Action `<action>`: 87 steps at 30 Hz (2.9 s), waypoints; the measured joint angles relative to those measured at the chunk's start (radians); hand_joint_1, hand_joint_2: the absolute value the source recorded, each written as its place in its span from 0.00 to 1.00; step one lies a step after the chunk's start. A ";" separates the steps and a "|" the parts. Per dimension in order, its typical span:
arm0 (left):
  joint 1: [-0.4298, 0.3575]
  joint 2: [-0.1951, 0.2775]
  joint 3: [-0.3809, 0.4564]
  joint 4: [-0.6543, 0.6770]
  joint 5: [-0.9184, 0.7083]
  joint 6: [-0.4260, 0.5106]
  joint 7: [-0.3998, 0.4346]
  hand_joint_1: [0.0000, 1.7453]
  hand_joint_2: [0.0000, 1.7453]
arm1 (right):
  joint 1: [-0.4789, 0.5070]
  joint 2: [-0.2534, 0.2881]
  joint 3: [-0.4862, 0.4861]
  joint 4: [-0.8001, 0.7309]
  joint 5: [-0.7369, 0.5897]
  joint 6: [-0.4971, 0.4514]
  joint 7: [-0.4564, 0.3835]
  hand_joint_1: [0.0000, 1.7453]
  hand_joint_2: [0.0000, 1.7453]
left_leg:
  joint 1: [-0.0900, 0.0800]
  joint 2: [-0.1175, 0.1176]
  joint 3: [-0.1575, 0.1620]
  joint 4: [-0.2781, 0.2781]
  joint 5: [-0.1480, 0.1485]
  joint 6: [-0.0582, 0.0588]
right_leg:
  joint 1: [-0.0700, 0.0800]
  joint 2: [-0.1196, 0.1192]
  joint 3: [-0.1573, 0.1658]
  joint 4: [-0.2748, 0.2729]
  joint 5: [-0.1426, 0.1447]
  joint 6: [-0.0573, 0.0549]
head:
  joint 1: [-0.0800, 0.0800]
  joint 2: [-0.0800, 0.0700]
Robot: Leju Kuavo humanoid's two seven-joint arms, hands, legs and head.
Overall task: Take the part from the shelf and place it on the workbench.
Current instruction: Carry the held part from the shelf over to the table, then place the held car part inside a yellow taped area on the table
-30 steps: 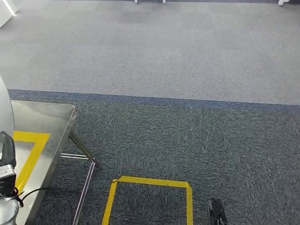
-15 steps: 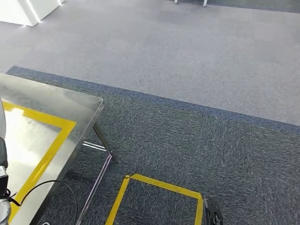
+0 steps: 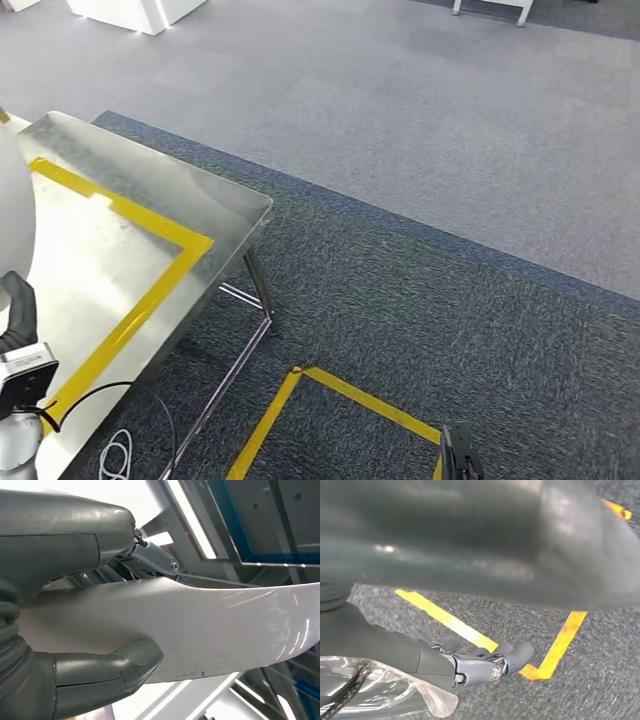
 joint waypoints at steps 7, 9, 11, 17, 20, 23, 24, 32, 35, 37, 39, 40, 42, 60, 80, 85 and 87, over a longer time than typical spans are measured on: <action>-0.013 -0.003 -0.032 0.000 -0.014 0.016 0.015 1.00 1.00 | -0.008 -0.030 0.002 0.007 0.001 0.015 -0.005 0.00 0.00 | 0.018 -0.084 0.004 -0.022 0.011 0.023 | -0.008 0.112 -0.116 0.229 -0.112 0.030 | 0.009 0.000; -0.012 -0.005 -0.038 0.001 -0.015 0.018 0.017 1.00 1.00 | -0.003 -0.034 0.002 0.010 0.001 0.014 -0.005 0.00 0.00 | 0.020 -0.114 0.005 -0.021 0.011 0.023 | -0.011 0.118 -0.158 0.285 -0.107 0.035 | 0.009 0.000; -0.012 -0.007 -0.041 0.001 -0.016 0.019 0.018 1.00 1.00 | -0.003 -0.036 0.003 0.012 0.001 0.014 -0.005 0.00 0.00 | 0.023 -0.143 0.008 -0.019 0.009 0.019 | -0.017 0.130 -0.131 0.197 -0.032 0.039 | 0.009 0.000; -0.008 -0.008 -0.045 0.000 -0.022 0.024 0.020 1.00 1.00 | -0.003 -0.041 0.006 0.019 0.003 0.014 -0.007 0.00 0.00 | 0.030 -0.215 -0.013 -0.005 0.011 -0.017 | -0.030 0.182 -0.043 0.014 0.030 0.023 | 0.009 0.000; -0.006 -0.007 -0.046 0.000 -0.023 0.025 0.020 1.00 1.00 | -0.006 -0.043 0.007 0.019 0.004 0.014 -0.008 0.00 0.00 | 0.028 -0.153 -0.045 0.067 -0.032 -0.030 | -0.031 0.144 -0.035 0.007 0.031 0.006 | 0.003 0.000; -0.005 -0.008 -0.048 0.001 -0.023 0.025 0.020 1.00 1.00 | -0.001 -0.044 0.007 0.021 0.004 0.014 -0.009 0.00 0.00 | 0.029 -0.093 -0.127 0.244 -0.105 -0.038 | -0.023 0.100 -0.029 0.007 0.024 -0.004 | -0.001 0.000; -0.003 -0.009 -0.048 0.001 -0.023 0.025 0.020 1.00 1.00 | 0.000 -0.044 0.007 0.021 0.004 0.014 -0.009 0.00 0.00 | 0.029 -0.088 -0.137 0.264 -0.104 -0.037 | -0.021 0.085 -0.028 0.007 0.022 -0.005 | -0.002 0.000; -0.002 -0.007 -0.050 0.000 -0.023 0.027 0.020 1.00 1.00 | -0.006 -0.044 0.008 0.023 0.004 0.014 -0.011 0.00 0.00 | 0.002 -0.024 -0.002 -0.008 0.005 0.005 | -0.007 -0.012 -0.006 0.002 0.001 0.014 | -0.002 0.000; -0.001 -0.007 -0.051 0.000 -0.023 0.029 0.019 1.00 1.00 | -0.012 -0.045 0.009 0.023 0.004 0.014 -0.012 0.00 0.00 | 0.014 -0.061 0.005 -0.027 0.016 0.019 | -0.010 0.050 -0.031 0.060 -0.041 0.028 | 0.004 0.000; -0.001 -0.008 -0.052 0.000 -0.023 0.030 0.019 1.00 1.00 | -0.009 -0.046 0.010 0.025 0.004 0.014 -0.013 0.00 0.00 | 0.018 -0.084 0.005 -0.028 0.018 0.023 | -0.014 0.106 -0.095 0.184 -0.096 0.033 | 0.008 0.000; 0.001 -0.009 -0.052 0.000 -0.023 0.030 0.019 1.00 1.00 | -0.003 -0.046 0.011 0.026 0.004 0.014 -0.012 0.00 0.00 | 0.019 -0.113 0.005 -0.027 0.017 0.023 | -0.017 0.117 -0.147 0.268 -0.110 0.038 | 0.008 0.000; 0.001 -0.009 -0.053 0.000 -0.023 0.030 0.019 1.00 1.00 | -0.001 -0.047 0.012 0.027 0.004 0.014 -0.011 0.00 0.00 | 0.021 -0.129 0.006 -0.026 0.016 0.022 | -0.018 0.119 -0.150 0.258 -0.088 0.040 | 0.008 0.000; 0.002 -0.010 -0.053 0.000 -0.023 0.030 0.019 1.00 1.00 | -0.001 -0.048 0.014 0.028 0.004 0.013 -0.011 0.00 0.00 | 0.025 -0.158 0.006 -0.020 0.012 0.016 | -0.024 0.142 -0.110 0.149 -0.012 0.043 | 0.008 0.000; 0.006 -0.007 -0.057 -0.001 -0.020 0.029 0.020 1.00 1.00 | -0.008 -0.050 0.018 0.031 0.004 0.020 -0.011 0.00 0.00 | 0.010 -0.010 -0.014 0.014 0.014 -0.012 | -0.016 0.013 -0.001 0.007 -0.006 0.008 | -0.008 0.000; 0.005 -0.004 -0.058 -0.006 0.005 0.027 0.026 1.00 1.00 | -0.009 -0.059 0.026 0.030 0.007 0.030 -0.013 0.00 0.00 | 0.015 -0.131 0.005 -0.007 0.001 0.018 | -0.019 0.138 -0.057 0.012 0.038 0.021 | 0.002 0.000; 0.005 -0.001 -0.058 -0.006 0.006 0.027 0.026 1.00 1.00 | -0.010 -0.060 0.031 0.030 0.007 0.039 -0.013 0.00 0.00 | 0.015 -0.130 0.011 -0.016 0.002 0.017 | -0.016 0.138 -0.054 0.012 0.035 0.014 | 0.002 0.000; 0.005 0.000 -0.058 -0.006 0.006 0.027 0.026 1.00 1.00 | -0.010 -0.060 0.032 0.030 0.006 0.041 -0.014 0.00 0.00 | 0.015 -0.130 0.012 -0.018 0.003 0.012 | -0.016 0.138 -0.054 0.012 0.034 0.012 | 0.002 0.000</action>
